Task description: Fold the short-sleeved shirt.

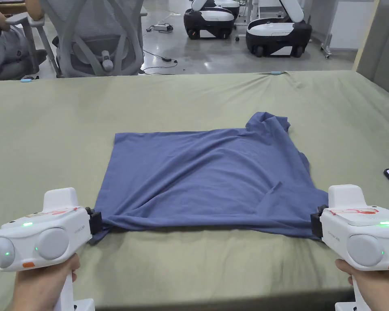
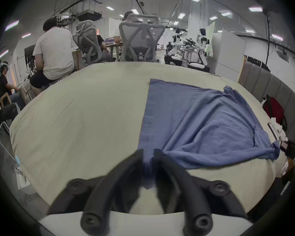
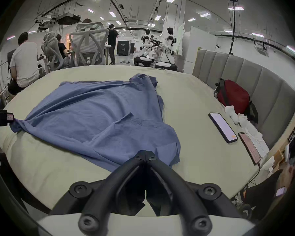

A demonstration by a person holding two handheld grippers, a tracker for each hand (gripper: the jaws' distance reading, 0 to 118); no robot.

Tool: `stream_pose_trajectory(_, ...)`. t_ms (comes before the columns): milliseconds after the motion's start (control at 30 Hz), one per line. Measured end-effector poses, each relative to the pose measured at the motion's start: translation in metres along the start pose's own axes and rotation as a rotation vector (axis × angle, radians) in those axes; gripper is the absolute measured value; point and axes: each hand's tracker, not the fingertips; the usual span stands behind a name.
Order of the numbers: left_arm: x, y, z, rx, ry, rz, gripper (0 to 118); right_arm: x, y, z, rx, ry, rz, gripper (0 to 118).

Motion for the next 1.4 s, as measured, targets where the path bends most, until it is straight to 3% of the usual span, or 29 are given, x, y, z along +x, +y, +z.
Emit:
stream_pose_trajectory(33, -0.003, 0.002, -0.001, -0.001, -0.001, 0.008, 40, 0.001, -0.001, 0.000, 0.000, -0.004, 0.000, 0)
stream_pose_trajectory(67, -0.006, 0.005, -0.004, -0.009, 0.003, 0.014, 77, 0.002, -0.002, 0.001, -0.001, -0.004, -0.001, 0)
stream_pose_trajectory(100, -0.008, 0.007, -0.007, -0.025, 0.016, 0.019, 100, 0.003, -0.002, 0.001, -0.003, 0.000, -0.003, 0)
stream_pose_trajectory(133, -0.009, 0.007, -0.010, -0.034, 0.028, 0.012, 112, 0.001, -0.002, 0.002, -0.003, 0.002, -0.003, 0)
stream_pose_trajectory(267, -0.009, 0.010, -0.025, -0.052, 0.036, 0.001, 99, 0.002, -0.003, 0.000, -0.004, 0.003, -0.008, 0)
stream_pose_trajectory(333, -0.006, 0.009, -0.035, -0.087, 0.051, 0.005, 98, 0.002, -0.003, -0.001, -0.007, 0.006, -0.008, 0)
stream_pose_trajectory(533, 0.002, -0.007, -0.043, -0.174, 0.055, -0.029, 68, 0.003, -0.003, 0.000, -0.011, 0.002, 0.000, 0)
stream_pose_trajectory(600, 0.003, -0.014, -0.046, -0.194, 0.046, -0.028, 52, 0.004, -0.003, 0.000, -0.013, -0.002, 0.001, 0)
stream_pose_trajectory(633, 0.002, -0.017, -0.046, -0.183, 0.034, -0.018, 39, 0.005, -0.002, 0.000, -0.013, -0.003, 0.001, 0)
stream_pose_trajectory(667, 0.002, -0.017, -0.044, -0.157, 0.023, -0.008, 13, 0.005, -0.002, 0.000, -0.012, -0.004, 0.000, 0)
stream_pose_trajectory(700, 0.003, -0.017, -0.042, -0.152, 0.009, -0.018, 6, 0.006, -0.002, 0.000, -0.012, -0.006, 0.000, 0)
stream_pose_trajectory(900, 0.014, -0.003, -0.032, -0.125, 0.013, -0.057, 6, 0.017, 0.001, -0.007, -0.019, -0.011, -0.012, 0)
stream_pose_trajectory(1000, 0.014, 0.002, -0.026, -0.100, -0.001, -0.055, 6, 0.025, 0.002, -0.013, -0.027, -0.004, -0.056, 0)
stream_pose_trajectory(1033, 0.013, 0.003, -0.026, -0.097, -0.004, -0.055, 6, 0.029, 0.002, -0.016, -0.039, 0.018, -0.076, 5)
stream_pose_trajectory(1100, 0.012, 0.005, -0.025, -0.094, -0.007, -0.048, 6, 0.033, 0.001, -0.022, -0.058, 0.024, -0.084, 72)
stream_pose_trajectory(1133, 0.012, 0.005, -0.025, -0.093, -0.009, -0.047, 6, 0.032, -0.001, -0.027, -0.075, 0.024, -0.077, 97)
stream_pose_trajectory(1167, 0.012, 0.005, -0.026, -0.093, -0.010, -0.046, 6, 0.032, -0.003, -0.031, -0.085, 0.030, -0.074, 105)
stream_pose_trajectory(1333, 0.013, 0.002, -0.028, -0.100, -0.004, -0.047, 6, 0.030, -0.013, -0.049, -0.174, 0.019, -0.040, 73)
stream_pose_trajectory(1400, 0.013, 0.001, -0.030, -0.105, -0.006, -0.047, 6, 0.029, -0.017, -0.054, -0.201, 0.057, -0.035, 36)
